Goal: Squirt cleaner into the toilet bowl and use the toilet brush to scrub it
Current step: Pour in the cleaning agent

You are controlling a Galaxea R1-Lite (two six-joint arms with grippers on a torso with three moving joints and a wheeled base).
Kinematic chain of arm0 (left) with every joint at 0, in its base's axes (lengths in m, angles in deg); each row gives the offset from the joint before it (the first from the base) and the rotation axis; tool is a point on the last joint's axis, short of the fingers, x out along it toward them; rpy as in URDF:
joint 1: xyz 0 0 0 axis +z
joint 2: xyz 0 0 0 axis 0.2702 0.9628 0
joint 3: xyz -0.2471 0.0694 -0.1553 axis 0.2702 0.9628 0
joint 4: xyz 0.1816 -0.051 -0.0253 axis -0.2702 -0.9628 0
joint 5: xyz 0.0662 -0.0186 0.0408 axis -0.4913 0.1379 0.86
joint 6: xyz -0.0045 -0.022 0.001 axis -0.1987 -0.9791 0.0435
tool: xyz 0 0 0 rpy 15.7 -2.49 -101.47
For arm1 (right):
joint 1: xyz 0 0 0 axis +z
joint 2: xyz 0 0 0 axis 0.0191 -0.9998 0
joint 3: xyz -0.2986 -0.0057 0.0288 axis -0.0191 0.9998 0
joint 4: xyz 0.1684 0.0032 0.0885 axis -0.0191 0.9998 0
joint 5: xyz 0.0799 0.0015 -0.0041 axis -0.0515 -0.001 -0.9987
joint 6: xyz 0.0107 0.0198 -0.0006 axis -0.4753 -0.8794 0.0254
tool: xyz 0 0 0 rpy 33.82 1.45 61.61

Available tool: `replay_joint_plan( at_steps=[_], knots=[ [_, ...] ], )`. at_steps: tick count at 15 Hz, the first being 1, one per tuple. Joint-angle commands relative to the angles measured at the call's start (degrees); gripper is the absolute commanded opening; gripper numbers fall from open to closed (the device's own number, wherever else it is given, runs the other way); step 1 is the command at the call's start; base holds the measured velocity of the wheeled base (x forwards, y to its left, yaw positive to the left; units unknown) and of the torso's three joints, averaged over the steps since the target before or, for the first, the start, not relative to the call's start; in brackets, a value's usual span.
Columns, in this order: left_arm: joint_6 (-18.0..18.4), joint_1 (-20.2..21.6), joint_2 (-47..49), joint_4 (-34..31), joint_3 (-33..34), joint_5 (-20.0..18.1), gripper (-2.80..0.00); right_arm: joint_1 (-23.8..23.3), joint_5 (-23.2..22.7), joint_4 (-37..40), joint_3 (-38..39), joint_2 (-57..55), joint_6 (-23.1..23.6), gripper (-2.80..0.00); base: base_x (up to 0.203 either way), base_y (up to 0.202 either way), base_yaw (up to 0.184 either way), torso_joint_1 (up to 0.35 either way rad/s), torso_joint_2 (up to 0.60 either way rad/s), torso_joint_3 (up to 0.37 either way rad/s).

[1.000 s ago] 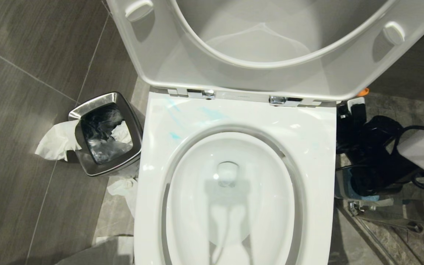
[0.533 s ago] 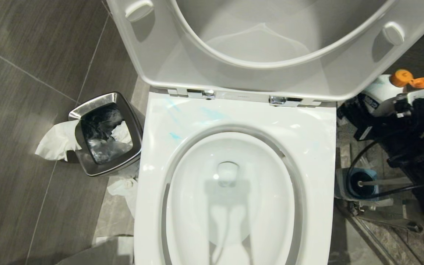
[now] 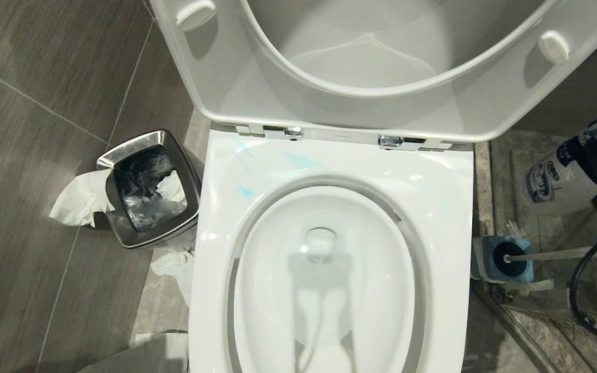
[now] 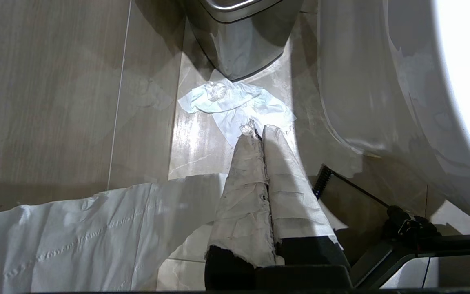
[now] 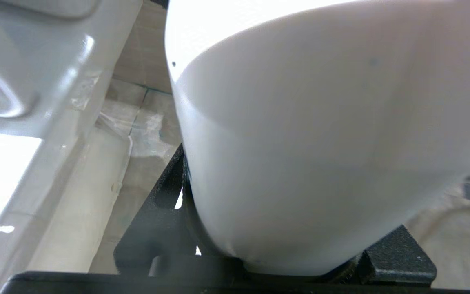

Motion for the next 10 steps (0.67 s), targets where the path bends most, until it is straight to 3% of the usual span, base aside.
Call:
replay_joint_plan(
  at_steps=[1,6,10],
  knots=[
    [0.0,0.0,0.0,0.0,0.1,0.0,-2.80,0.0,-0.1,10.1,0.0,12.6,-0.9,-2.80,0.000,0.000,0.000,0.000,0.00,0.000],
    [0.0,0.0,0.1,0.0,0.1,0.0,-2.80,0.1,-6.6,38.9,-4.5,29.1,-3.9,-2.80,0.000,0.000,0.000,0.000,0.00,0.000],
    [0.0,0.0,0.1,0.0,0.1,0.0,-2.80,0.1,-14.2,48.5,-5.4,34.7,-0.2,-2.80,0.000,0.000,0.000,0.000,0.00,0.000]
  ],
)
